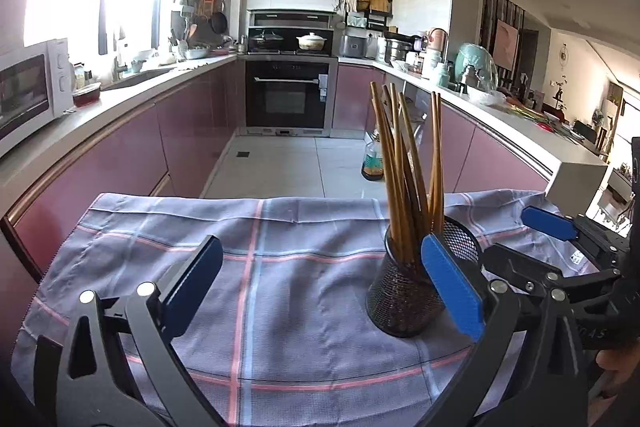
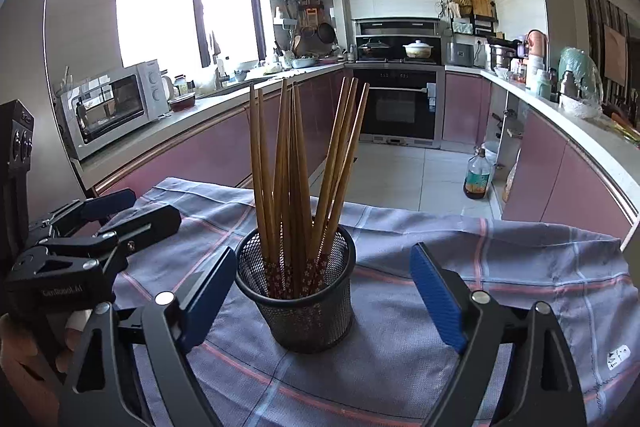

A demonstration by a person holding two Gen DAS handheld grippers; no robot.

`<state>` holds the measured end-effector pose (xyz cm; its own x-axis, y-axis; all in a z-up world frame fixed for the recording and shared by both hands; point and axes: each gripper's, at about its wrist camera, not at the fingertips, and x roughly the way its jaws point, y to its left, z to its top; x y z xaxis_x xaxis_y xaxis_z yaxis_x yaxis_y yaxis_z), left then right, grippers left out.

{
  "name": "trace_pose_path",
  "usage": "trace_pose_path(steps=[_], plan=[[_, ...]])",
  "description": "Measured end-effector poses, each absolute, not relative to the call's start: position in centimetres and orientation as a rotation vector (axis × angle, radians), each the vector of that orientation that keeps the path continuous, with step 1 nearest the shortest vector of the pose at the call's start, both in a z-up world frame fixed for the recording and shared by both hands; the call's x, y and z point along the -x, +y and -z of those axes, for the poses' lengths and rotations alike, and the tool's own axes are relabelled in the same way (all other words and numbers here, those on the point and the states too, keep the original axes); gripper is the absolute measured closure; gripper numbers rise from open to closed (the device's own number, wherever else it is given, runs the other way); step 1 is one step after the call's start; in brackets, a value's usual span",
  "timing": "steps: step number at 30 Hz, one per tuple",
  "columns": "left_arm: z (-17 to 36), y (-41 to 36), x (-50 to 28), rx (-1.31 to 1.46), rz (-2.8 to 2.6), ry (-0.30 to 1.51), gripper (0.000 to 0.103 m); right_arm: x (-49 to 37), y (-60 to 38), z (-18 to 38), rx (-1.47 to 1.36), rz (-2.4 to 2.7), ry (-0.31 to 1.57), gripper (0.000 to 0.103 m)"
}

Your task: Organize utensils

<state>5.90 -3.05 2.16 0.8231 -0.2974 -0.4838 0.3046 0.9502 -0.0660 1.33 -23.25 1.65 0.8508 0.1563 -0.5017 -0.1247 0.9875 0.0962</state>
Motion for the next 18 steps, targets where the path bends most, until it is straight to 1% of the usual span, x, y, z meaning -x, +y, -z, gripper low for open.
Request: trace_pose_path(steps=[1, 3, 4, 18], plan=[[-2.2, -2.7, -5.4, -0.016, 0.298, 0.498, 0.005, -0.8, -23.1, -1.7, -0.050, -0.138, 0.518, 0.014], [-2.4, -2.3, -4.3, -0.015, 0.279, 0.471, 0.005, 0.2, -22.9, -1.9, -0.041, -0.125, 0.488, 0.008], [-2.3, -2.1, -3.9, -0.018, 0.266, 0.465, 0.005, 0.6, -22.8, -1.9, -0.039, -0.121, 0.473, 0.007], [-3.6, -1.6, 0.7, -0.054, 0.199, 0.396, 0.005, 3.6, -21.2, -1.6, -0.019, -0.129, 0.411, 0.007]])
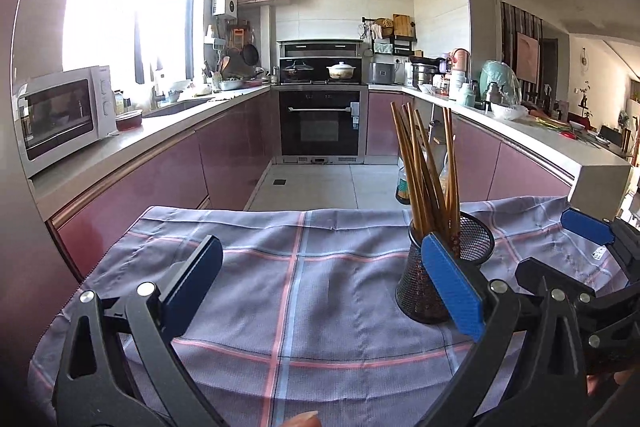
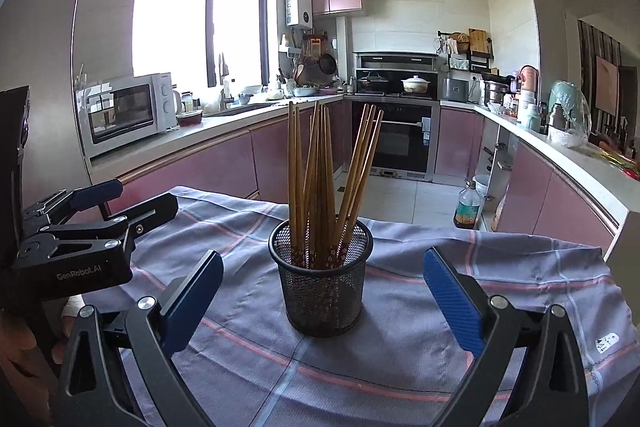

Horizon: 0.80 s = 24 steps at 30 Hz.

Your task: Organize utensils

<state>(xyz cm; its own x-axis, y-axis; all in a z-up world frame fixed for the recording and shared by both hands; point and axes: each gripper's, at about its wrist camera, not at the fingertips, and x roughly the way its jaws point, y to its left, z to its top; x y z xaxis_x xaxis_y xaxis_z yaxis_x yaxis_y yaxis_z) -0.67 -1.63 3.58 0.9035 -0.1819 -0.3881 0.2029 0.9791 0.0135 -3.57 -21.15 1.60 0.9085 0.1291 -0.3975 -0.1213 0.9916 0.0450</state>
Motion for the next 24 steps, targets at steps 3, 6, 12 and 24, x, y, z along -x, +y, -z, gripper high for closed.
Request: trace_pose_path(steps=[3, 6, 12, 24], plan=[[-3.8, -1.6, 1.0, -0.050, 0.204, 0.399, 0.005, 3.8, -21.2, -1.4, -0.029, -0.132, 0.413, 0.007], [-4.1, -1.6, 1.3, -0.050, 0.198, 0.393, 0.005, 4.1, -21.3, -1.4, -0.032, -0.126, 0.404, 0.007], [-4.5, -1.9, 2.0, -0.063, 0.181, 0.373, 0.005, 4.7, -21.6, -1.3, -0.039, -0.114, 0.385, 0.007], [-4.8, -1.2, 2.7, -0.031, 0.181, 0.349, 0.005, 5.6, -21.4, -1.9, -0.044, -0.117, 0.339, 0.007]])
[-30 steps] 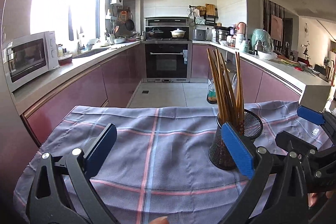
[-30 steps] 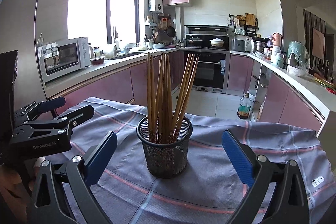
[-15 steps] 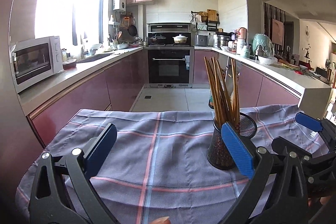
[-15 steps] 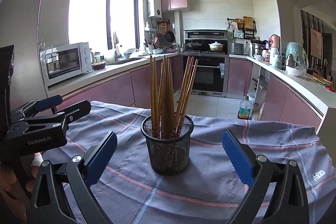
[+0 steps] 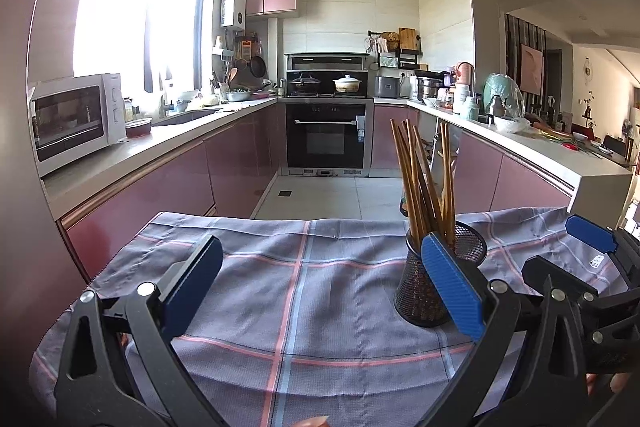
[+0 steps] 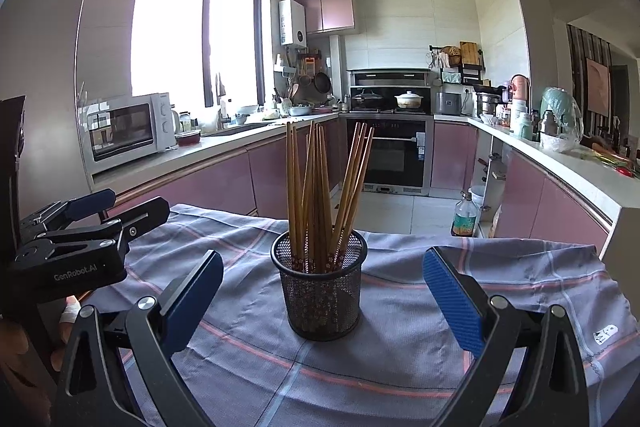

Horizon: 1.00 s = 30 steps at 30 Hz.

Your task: Organize utensils

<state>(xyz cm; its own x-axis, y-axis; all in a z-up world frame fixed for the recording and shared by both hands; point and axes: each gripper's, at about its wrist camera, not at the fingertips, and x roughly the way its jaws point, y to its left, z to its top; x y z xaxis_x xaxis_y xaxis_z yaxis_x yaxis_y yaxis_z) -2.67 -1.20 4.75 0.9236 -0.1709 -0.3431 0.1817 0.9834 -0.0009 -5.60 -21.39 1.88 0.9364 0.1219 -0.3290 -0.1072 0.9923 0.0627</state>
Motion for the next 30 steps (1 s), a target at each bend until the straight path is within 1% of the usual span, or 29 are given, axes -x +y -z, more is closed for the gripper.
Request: trace_pose_path(steps=[30], plan=[[-4.6, -1.0, 4.0, -0.026, 0.179, 0.327, 0.005, 6.8, -21.3, -2.1, -0.058, -0.106, 0.310, 0.007]])
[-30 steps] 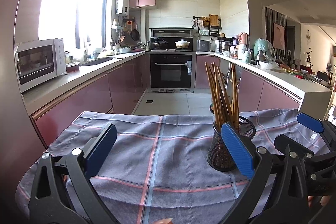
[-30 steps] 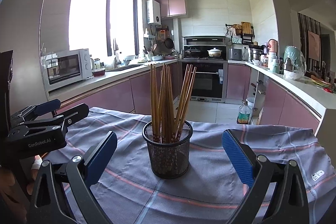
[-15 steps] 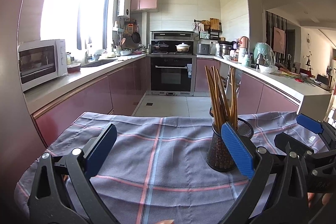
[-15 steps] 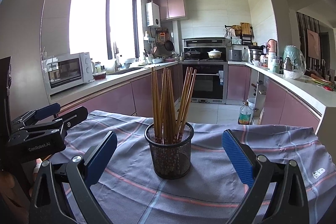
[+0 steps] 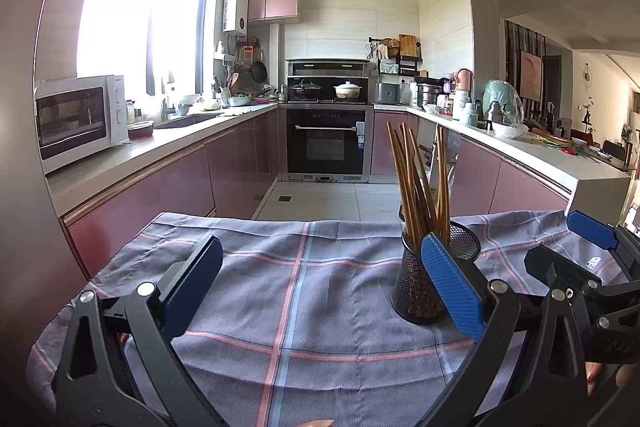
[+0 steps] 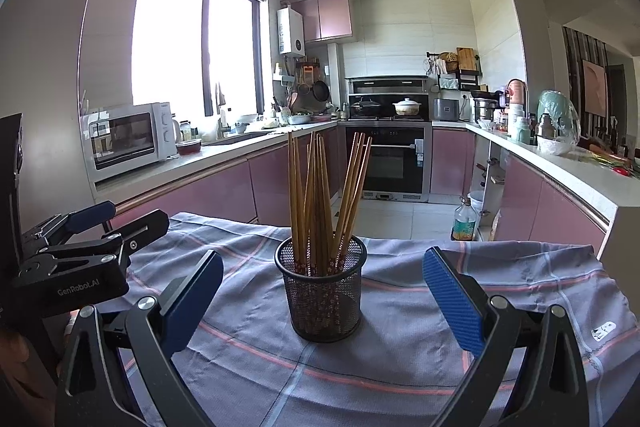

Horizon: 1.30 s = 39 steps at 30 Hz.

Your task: Organize utensils

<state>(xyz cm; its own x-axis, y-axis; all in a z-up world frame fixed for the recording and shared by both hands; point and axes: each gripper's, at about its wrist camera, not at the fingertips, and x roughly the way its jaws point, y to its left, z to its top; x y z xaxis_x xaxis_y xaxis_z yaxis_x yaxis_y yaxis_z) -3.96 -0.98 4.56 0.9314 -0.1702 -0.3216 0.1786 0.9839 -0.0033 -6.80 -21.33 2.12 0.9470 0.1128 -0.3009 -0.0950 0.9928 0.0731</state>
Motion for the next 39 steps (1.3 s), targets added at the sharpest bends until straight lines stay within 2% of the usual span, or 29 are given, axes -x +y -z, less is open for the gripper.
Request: trace_pose_path(steps=[39], plan=[[-4.25, -1.04, 3.89, -0.021, 0.183, 0.327, 0.005, 6.53, -21.44, -2.13, -0.068, -0.108, 0.318, 0.007]])
